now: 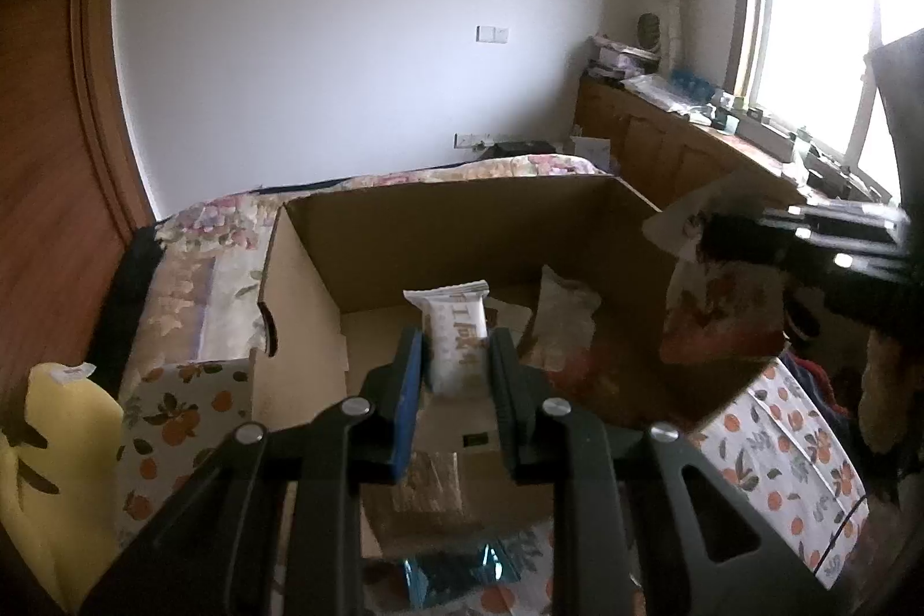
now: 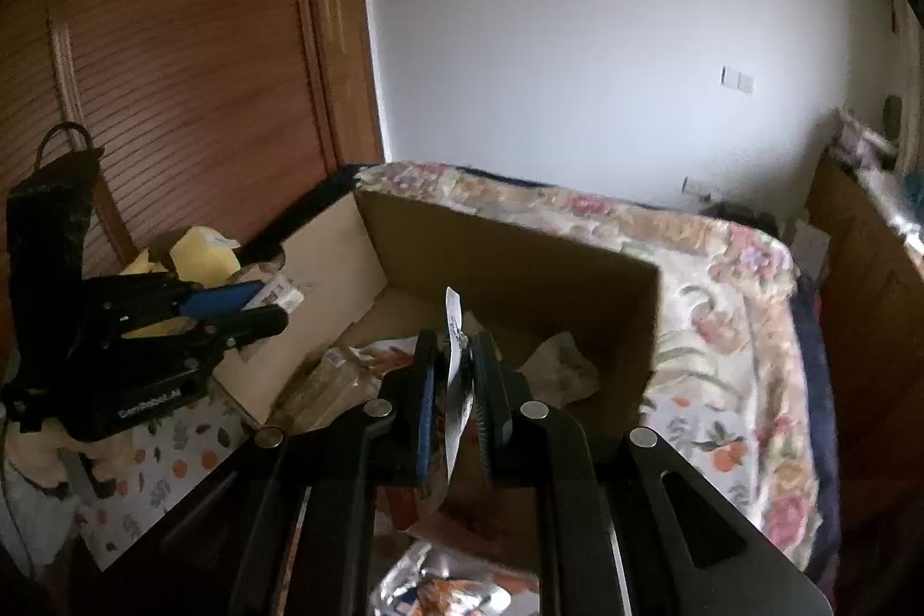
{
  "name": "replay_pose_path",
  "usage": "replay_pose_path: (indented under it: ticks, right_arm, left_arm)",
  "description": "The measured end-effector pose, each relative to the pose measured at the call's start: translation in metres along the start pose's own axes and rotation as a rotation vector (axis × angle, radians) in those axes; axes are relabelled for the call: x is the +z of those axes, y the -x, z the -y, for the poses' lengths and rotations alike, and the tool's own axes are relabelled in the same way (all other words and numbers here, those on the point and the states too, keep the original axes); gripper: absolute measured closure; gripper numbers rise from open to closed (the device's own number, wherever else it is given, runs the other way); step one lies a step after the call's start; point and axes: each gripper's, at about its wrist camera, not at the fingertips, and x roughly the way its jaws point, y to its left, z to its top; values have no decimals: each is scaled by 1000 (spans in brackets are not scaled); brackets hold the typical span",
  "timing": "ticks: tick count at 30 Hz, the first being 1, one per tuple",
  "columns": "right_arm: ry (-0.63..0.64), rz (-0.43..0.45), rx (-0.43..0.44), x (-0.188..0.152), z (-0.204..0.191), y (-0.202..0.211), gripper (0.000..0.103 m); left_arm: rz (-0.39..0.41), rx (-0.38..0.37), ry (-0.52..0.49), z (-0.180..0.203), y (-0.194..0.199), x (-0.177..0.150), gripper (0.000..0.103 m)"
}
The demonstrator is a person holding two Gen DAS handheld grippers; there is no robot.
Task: Organize snacks
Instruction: 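Lower both packets into the box and open both tools, then move both tools back down to the remaining packets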
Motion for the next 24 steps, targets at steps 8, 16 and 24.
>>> replay_pose_path:
  ticks: [8,16,24]
  right_arm:
    - [-36,-72,-13,-24,10,-36,93]
    - [-63,-97,-31,-37,17,-44,93]
    - [-60,-78,-43,-38,15,-31,81]
  left_arm:
    - [-27,-1,28,-8,-18,-14,82]
    - [-37,11,26,-7,-19,-21,81]
    - [-12,26,40,-6,-9,-24,58]
